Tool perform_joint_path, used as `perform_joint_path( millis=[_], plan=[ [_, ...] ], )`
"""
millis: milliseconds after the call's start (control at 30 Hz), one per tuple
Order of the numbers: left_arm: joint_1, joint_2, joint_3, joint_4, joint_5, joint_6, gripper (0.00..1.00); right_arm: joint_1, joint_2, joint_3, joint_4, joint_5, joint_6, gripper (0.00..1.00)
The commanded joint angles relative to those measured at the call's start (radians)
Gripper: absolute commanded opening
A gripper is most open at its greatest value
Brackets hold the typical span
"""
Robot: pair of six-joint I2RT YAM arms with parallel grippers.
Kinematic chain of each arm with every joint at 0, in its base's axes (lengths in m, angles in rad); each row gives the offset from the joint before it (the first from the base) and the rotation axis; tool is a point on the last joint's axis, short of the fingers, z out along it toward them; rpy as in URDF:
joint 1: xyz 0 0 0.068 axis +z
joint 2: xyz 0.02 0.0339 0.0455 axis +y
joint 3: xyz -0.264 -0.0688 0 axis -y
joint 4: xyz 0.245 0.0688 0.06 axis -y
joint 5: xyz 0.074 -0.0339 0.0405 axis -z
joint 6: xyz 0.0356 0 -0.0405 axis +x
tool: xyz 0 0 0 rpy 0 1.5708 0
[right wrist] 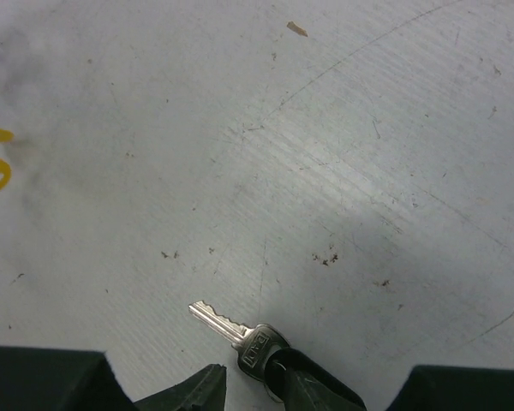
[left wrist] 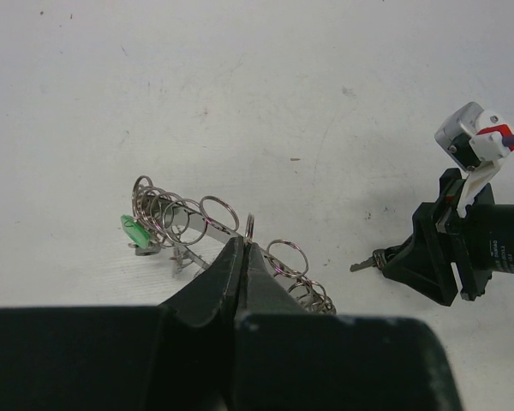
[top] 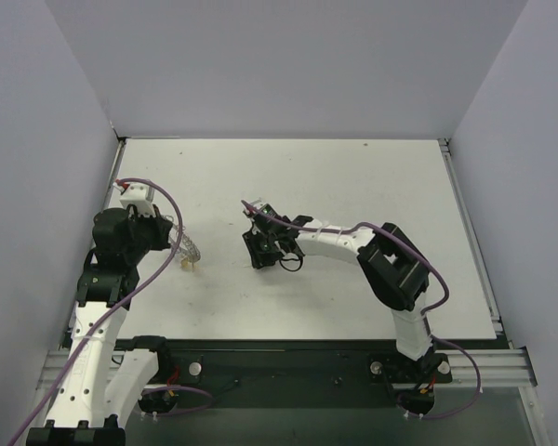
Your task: Put the keys on the keyring
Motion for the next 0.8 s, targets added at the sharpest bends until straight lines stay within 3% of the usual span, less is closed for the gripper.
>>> perform_joint_path(
  millis=[0, 167, 767],
  plan=[
    [0.006, -0.024, 0.011, 0.096, 0.017, 0.004, 0.00, 0.013, -0.088, -0.047, 0.046, 0.028, 0.001, 0.35],
    [0.008, -0.021, 0.011, 0.096, 0.018, 0.004, 0.00, 0.011, -0.149, -0.104, 0.083, 0.054, -0.002, 0.36],
    [0.011, -0.025, 0.006, 0.098, 0.027, 0.005, 0.00, 0.013, -0.023, -0.058, 0.063, 0.047, 0.003, 0.36]
  ],
)
